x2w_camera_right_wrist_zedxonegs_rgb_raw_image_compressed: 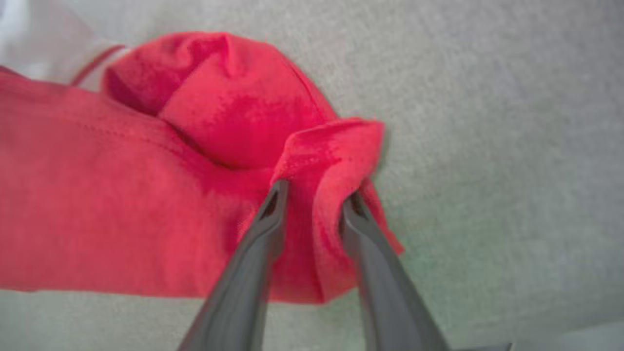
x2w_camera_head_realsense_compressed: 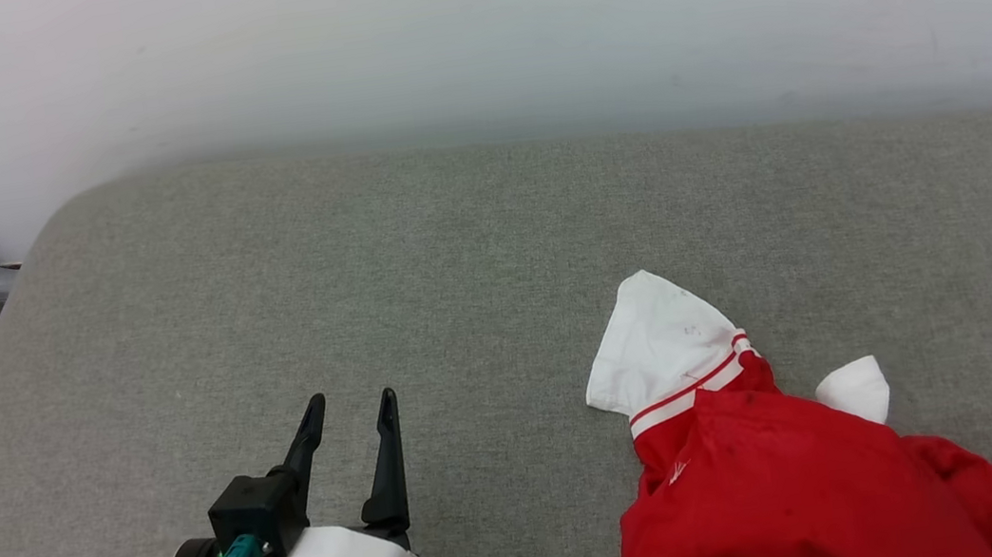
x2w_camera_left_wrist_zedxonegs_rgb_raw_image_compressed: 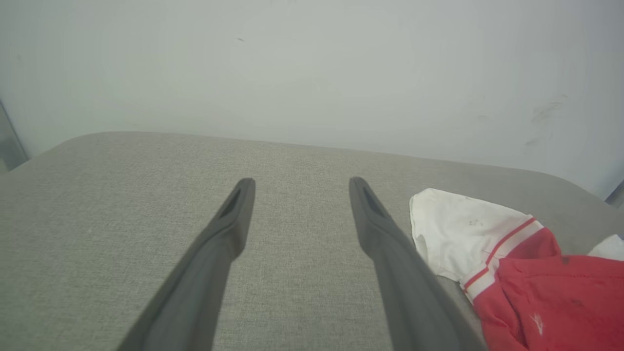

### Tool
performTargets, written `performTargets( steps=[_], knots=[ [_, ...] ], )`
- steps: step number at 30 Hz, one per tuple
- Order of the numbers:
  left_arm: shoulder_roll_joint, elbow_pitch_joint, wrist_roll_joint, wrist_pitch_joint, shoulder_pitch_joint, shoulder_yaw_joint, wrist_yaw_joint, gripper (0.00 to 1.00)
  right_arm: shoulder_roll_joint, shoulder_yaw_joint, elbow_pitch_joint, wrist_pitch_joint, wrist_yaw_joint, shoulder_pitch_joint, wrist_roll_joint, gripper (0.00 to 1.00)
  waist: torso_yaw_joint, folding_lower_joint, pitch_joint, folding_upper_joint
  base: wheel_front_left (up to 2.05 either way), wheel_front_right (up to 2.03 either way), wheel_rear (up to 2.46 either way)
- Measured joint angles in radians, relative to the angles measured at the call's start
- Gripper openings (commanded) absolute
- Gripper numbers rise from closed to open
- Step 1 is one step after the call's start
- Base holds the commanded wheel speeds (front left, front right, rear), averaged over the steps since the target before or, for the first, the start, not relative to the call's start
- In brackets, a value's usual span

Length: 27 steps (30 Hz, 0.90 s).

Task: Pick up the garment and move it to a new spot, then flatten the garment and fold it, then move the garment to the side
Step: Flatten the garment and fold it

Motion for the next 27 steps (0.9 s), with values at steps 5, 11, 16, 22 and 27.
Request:
performTargets(
  steps=[5,11,16,22,27],
  knots=[
    [0.009,-0.003,-0.008,0.017,0.019,-0.002,0.005,1.00,0.001,0.040,-0.019,-0.295,0.000,-0.088,-0.049,1.00,0.005,0.0001,-0.018,0.0000,0.00,0.00,0.00],
    [0.013,-0.007,-0.015,0.026,0.030,-0.004,0.010,1.00,0.001,0.079,-0.069,-0.442,0.000,-0.120,-0.146,1.00,0.016,0.0001,-0.030,0.0000,0.00,0.00,0.00],
    [0.016,-0.013,-0.017,0.030,0.035,-0.004,0.018,1.00,0.001,0.126,-0.110,-0.393,0.000,-0.115,-0.180,1.00,0.016,0.0001,-0.036,0.0000,0.00,0.00,0.00],
    [0.015,-0.024,-0.024,0.034,0.030,-0.008,0.022,1.00,-0.030,0.177,-0.138,-0.122,0.000,-0.133,-0.141,1.00,0.017,0.0001,-0.013,0.0000,0.00,0.00,0.00],
    [0.011,-0.015,-0.025,0.028,-0.001,-0.023,0.016,1.00,-0.114,0.231,-0.182,0.089,0.000,-0.213,-0.105,1.00,0.037,0.0001,0.013,0.0000,0.00,0.00,0.00]
  ],
)
